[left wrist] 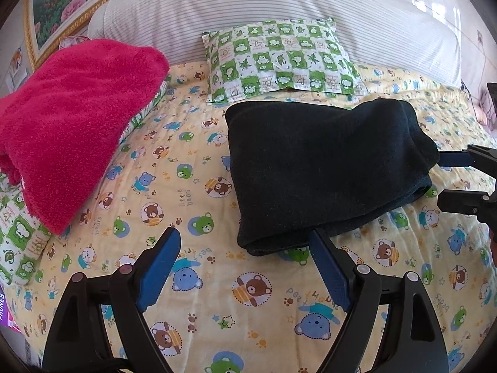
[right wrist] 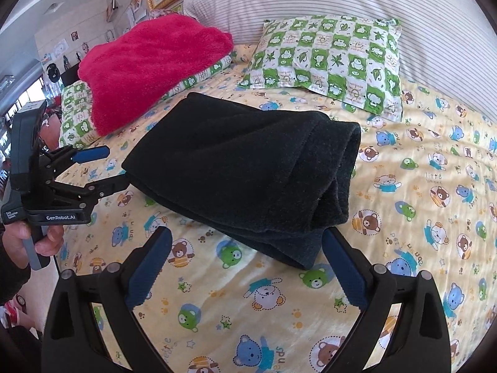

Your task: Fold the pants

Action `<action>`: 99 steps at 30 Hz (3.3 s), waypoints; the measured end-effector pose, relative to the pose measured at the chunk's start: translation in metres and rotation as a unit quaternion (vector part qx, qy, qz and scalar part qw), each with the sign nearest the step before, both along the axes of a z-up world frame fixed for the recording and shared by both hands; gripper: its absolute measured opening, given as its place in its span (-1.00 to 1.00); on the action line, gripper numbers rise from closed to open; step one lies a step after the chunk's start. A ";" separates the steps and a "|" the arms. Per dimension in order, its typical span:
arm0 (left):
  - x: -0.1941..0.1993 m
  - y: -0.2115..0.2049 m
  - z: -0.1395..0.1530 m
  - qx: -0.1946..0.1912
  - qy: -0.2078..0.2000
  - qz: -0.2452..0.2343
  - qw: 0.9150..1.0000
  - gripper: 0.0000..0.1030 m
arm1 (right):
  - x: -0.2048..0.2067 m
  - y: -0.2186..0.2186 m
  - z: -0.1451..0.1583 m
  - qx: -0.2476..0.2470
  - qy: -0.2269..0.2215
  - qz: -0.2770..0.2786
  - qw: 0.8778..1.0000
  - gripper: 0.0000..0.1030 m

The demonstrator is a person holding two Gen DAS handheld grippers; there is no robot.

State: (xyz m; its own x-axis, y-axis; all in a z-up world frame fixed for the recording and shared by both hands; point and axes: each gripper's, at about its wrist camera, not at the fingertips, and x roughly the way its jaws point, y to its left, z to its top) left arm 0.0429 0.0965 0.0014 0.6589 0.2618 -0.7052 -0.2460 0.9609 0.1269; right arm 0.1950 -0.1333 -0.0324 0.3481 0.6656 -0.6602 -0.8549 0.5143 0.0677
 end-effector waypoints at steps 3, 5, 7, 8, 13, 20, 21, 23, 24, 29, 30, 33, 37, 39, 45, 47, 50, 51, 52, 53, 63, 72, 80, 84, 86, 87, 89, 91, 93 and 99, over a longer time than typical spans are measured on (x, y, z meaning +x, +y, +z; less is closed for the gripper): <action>0.002 0.000 -0.001 0.000 0.002 -0.001 1.000 0.65 | 0.001 0.001 -0.001 -0.003 0.000 0.001 1.000 0.89; 0.003 0.000 -0.002 0.001 0.004 -0.002 1.000 0.65 | 0.003 0.000 -0.002 -0.002 0.001 0.000 1.000 0.89; 0.003 0.000 -0.002 0.002 0.004 -0.001 1.000 0.65 | 0.004 -0.001 -0.003 0.000 0.004 -0.002 1.000 0.89; 0.003 0.000 -0.002 0.002 0.004 -0.003 1.000 0.65 | 0.005 -0.001 -0.003 0.001 0.005 -0.003 1.000 0.89; 0.005 0.000 -0.004 -0.005 0.007 -0.004 1.000 0.65 | 0.006 -0.003 -0.004 0.007 0.012 -0.006 1.000 0.89; 0.005 -0.003 -0.005 -0.005 0.006 -0.008 1.000 0.65 | 0.006 -0.004 -0.004 0.008 0.014 -0.008 1.000 0.89; 0.005 -0.003 -0.005 -0.006 0.006 -0.008 1.000 0.65 | 0.006 -0.004 -0.004 0.008 0.014 -0.009 1.000 0.89; 0.005 -0.002 -0.005 -0.008 0.005 -0.007 1.000 0.65 | 0.006 -0.004 -0.005 0.005 0.014 -0.012 1.000 0.89; 0.005 -0.002 -0.005 -0.008 0.005 -0.006 1.000 0.65 | 0.007 -0.004 -0.005 0.005 0.015 -0.012 1.000 0.89; 0.006 0.000 -0.006 -0.012 0.007 -0.005 1.000 0.65 | 0.007 -0.003 -0.004 0.007 0.013 -0.010 1.000 0.89; 0.006 0.000 -0.006 -0.012 0.007 -0.006 1.000 0.65 | 0.008 -0.003 -0.003 0.007 0.014 -0.010 1.000 0.89; 0.006 0.000 -0.005 -0.010 0.006 -0.005 1.000 0.65 | 0.008 -0.003 -0.002 0.009 0.013 -0.010 1.000 0.89; 0.006 0.001 -0.004 -0.009 0.005 -0.005 1.000 0.65 | 0.009 -0.002 -0.001 0.009 0.011 -0.009 1.000 0.89; 0.006 0.001 -0.003 -0.008 0.004 -0.004 1.000 0.66 | 0.009 -0.002 -0.001 0.009 0.012 -0.008 1.000 0.89; 0.007 0.000 0.000 -0.001 0.001 -0.002 1.000 0.66 | 0.009 -0.002 0.000 0.010 0.011 -0.008 1.000 0.89; 0.007 -0.001 0.000 0.000 0.001 -0.001 1.000 0.66 | 0.009 -0.003 0.001 0.012 0.011 -0.008 1.000 0.89; 0.007 -0.002 0.001 0.007 0.000 0.000 1.000 0.65 | 0.010 -0.003 0.003 0.013 0.011 -0.008 1.000 0.89; 0.007 -0.002 0.002 0.010 0.000 0.000 1.000 0.65 | 0.010 -0.003 0.002 0.012 0.011 -0.008 1.000 0.89; 0.007 -0.003 0.003 0.012 0.000 0.001 1.000 0.65 | 0.009 -0.003 0.002 0.012 0.011 -0.009 1.000 0.89; 0.007 -0.003 0.003 0.015 -0.001 0.001 1.000 0.65 | 0.010 -0.003 0.003 0.013 0.010 -0.009 1.000 0.89; 0.008 -0.005 0.006 0.026 -0.003 0.000 1.000 0.65 | 0.009 -0.004 0.005 0.015 0.010 -0.010 1.000 0.89; 0.009 -0.005 0.005 0.027 -0.002 0.000 1.000 0.65 | 0.011 -0.004 0.006 0.019 0.012 -0.011 1.000 0.90; 0.010 -0.004 0.007 0.031 -0.003 -0.001 1.000 0.65 | 0.009 -0.005 0.007 0.022 0.013 -0.011 1.000 0.90; 0.009 -0.004 0.009 0.034 -0.004 -0.002 0.999 0.65 | 0.006 -0.005 0.008 0.025 0.012 -0.012 1.000 0.90; 0.009 -0.004 0.009 0.036 -0.004 -0.001 0.999 0.65 | 0.006 -0.005 0.008 0.026 0.011 -0.011 1.000 0.90; 0.008 -0.005 0.010 0.037 -0.004 -0.002 0.999 0.65 | 0.005 -0.005 0.008 0.027 0.011 -0.011 1.000 0.90; 0.008 -0.005 0.010 0.038 -0.004 -0.002 0.999 0.65 | 0.004 -0.005 0.009 0.029 0.012 -0.011 0.999 0.90; 0.007 -0.005 0.011 0.040 -0.005 -0.002 0.999 0.65 | 0.003 -0.005 0.009 0.030 0.011 -0.011 0.999 0.90; 0.007 -0.005 0.012 0.041 -0.005 -0.002 0.999 0.65 | 0.002 -0.005 0.010 0.031 0.011 -0.010 0.999 0.90; 0.006 -0.004 0.013 0.035 0.000 -0.002 0.999 0.66 | 0.001 -0.004 0.009 0.039 0.018 -0.010 0.999 0.91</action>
